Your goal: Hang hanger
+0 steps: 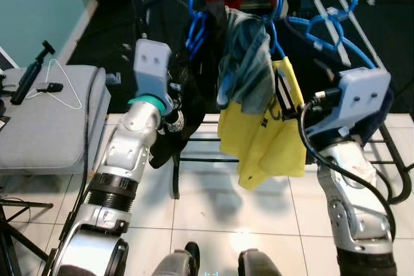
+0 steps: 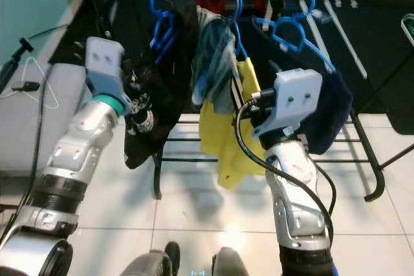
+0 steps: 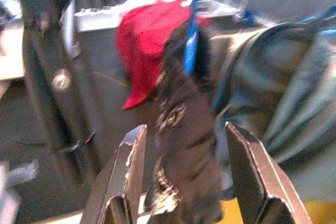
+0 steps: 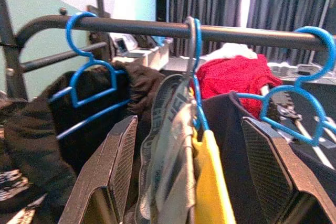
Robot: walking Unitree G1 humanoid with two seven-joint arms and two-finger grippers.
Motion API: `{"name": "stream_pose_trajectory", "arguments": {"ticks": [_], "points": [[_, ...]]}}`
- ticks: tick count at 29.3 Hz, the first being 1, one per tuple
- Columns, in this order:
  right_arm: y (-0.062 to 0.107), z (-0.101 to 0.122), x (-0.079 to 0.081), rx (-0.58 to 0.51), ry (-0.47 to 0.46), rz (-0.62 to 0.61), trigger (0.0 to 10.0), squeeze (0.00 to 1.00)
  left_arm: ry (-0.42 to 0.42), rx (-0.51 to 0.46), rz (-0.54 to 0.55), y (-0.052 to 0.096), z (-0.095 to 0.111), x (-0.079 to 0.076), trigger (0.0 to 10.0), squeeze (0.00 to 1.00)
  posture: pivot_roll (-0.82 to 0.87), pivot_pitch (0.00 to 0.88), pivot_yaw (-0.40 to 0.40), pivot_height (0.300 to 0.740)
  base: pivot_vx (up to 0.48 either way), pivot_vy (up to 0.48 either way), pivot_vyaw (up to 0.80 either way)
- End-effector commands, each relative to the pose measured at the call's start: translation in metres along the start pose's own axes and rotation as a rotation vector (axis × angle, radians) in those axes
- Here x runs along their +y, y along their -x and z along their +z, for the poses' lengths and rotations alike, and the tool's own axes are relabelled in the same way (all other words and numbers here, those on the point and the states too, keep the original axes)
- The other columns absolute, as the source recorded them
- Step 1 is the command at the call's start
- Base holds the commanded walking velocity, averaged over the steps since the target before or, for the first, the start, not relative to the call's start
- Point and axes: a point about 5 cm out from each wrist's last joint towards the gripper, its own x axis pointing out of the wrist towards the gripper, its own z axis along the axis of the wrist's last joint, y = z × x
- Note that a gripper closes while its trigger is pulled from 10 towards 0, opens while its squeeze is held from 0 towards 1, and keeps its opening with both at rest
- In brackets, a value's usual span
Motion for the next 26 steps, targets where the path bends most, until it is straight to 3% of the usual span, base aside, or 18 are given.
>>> {"name": "stream_pose_trajectory", "arguments": {"ticks": [1, 2, 4, 6, 7, 9, 10, 12, 14, 15, 16, 18, 20, 22, 24, 26], "points": [[0.004, -0.003, -0.007, 0.021, 0.018, -0.029, 10.0, 0.00, 0.030, -0.008, -0.053, 0.008, 0.005, 0.000, 10.0, 0.00, -0.15, 0.110, 0.116, 0.740, 0.000, 0.000, 0.00], [0.004, -0.003, -0.007, 0.021, 0.018, -0.029, 10.0, 0.00, 0.030, -0.008, -0.053, 0.008, 0.005, 0.000, 10.0, 0.00, -0.15, 0.110, 0.116, 0.740, 0.000, 0.000, 0.00], [0.006, -0.005, -0.021, 0.031, 0.064, -0.092, 10.0, 0.00, 0.021, -0.080, -0.317, 0.044, 0.034, -0.011, 10.0, 0.00, -0.13, 0.114, 0.111, 0.740, 0.000, 0.000, 0.00], [0.006, -0.005, -0.021, 0.031, 0.064, -0.092, 10.0, 0.00, 0.021, -0.080, -0.317, 0.044, 0.034, -0.011, 10.0, 0.00, -0.13, 0.114, 0.111, 0.740, 0.000, 0.000, 0.00], [0.006, -0.006, -0.027, 0.030, 0.075, -0.119, 10.0, 0.00, 0.020, -0.074, -0.430, 0.058, 0.040, -0.019, 10.0, 0.00, -0.13, 0.112, 0.111, 0.740, 0.000, 0.000, 0.00], [0.006, -0.006, -0.027, 0.030, 0.075, -0.119, 10.0, 0.00, 0.020, -0.074, -0.430, 0.058, 0.040, -0.019, 10.0, 0.00, -0.13, 0.112, 0.111, 0.740, 0.000, 0.000, 0.00], [0.007, -0.005, -0.050, 0.039, 0.157, -0.189, 10.0, 0.00, 0.117, -0.023, -0.519, 0.071, 0.031, -0.033, 10.0, 0.00, -0.14, 0.112, 0.119, 0.740, 0.000, 0.000, 0.00], [0.007, -0.005, -0.050, 0.039, 0.157, -0.189, 10.0, 0.00, 0.117, -0.023, -0.519, 0.071, 0.031, -0.033, 10.0, 0.00, -0.14, 0.112, 0.119, 0.740, 0.000, 0.000, 0.00], [0.011, -0.001, -0.076, 0.052, 0.257, -0.259, 10.0, 0.00, 0.210, -0.003, -0.504, 0.072, 0.025, -0.041, 10.0, 0.00, -0.15, 0.112, 0.119, 0.740, 0.000, 0.000, 0.00], [0.011, -0.001, -0.076, 0.052, 0.257, -0.259, 10.0, 0.00, 0.210, -0.003, -0.504, 0.072, 0.025, -0.041, 10.0, 0.00, -0.15, 0.112, 0.119, 0.740, 0.000, 0.000, 0.00], [0.016, -0.001, -0.094, 0.077, 0.308, -0.299, 10.0, 0.00, 0.224, -0.007, -0.492, 0.069, 0.025, -0.042, 10.0, 0.00, -0.15, 0.110, 0.119, 0.740, 0.000, 0.000, 0.00], [0.024, -0.003, -0.122, 0.110, 0.321, -0.353, 10.0, 0.00, 0.185, -0.003, -0.469, 0.064, 0.023, -0.043, 10.0, 0.00, -0.15, 0.109, 0.124, 0.740, 0.000, 0.000, 0.00], [0.026, -0.003, -0.127, 0.116, 0.318, -0.363, 10.0, 0.00, 0.172, 0.001, -0.465, 0.064, 0.022, -0.042, 10.0, 0.00, -0.15, 0.109, 0.124, 0.740, 0.000, 0.000, 0.00], [0.018, -0.003, -0.115, 0.088, 0.228, -0.290, 10.0, 0.00, 0.094, 0.058, -0.425, 0.066, 0.011, -0.037, 10.0, 0.00, -0.14, 0.093, 0.133, 0.740, 0.000, 0.000, 0.00], [0.014, -0.010, -0.089, 0.084, 0.149, -0.192, 10.0, 0.00, 0.014, 0.111, -0.291, 0.065, -0.008, -0.026, 10.0, 0.00, -0.14, 0.087, 0.137, 0.740, 0.000, 0.000, 0.00], [0.014, -0.016, -0.073, 0.091, 0.132, -0.139, 10.0, 0.00, -0.006, 0.142, -0.216, 0.067, -0.018, -0.020, 10.0, 0.00, -0.14, 0.086, 0.138, 0.740, 0.000, 0.000, 0.00]]}}
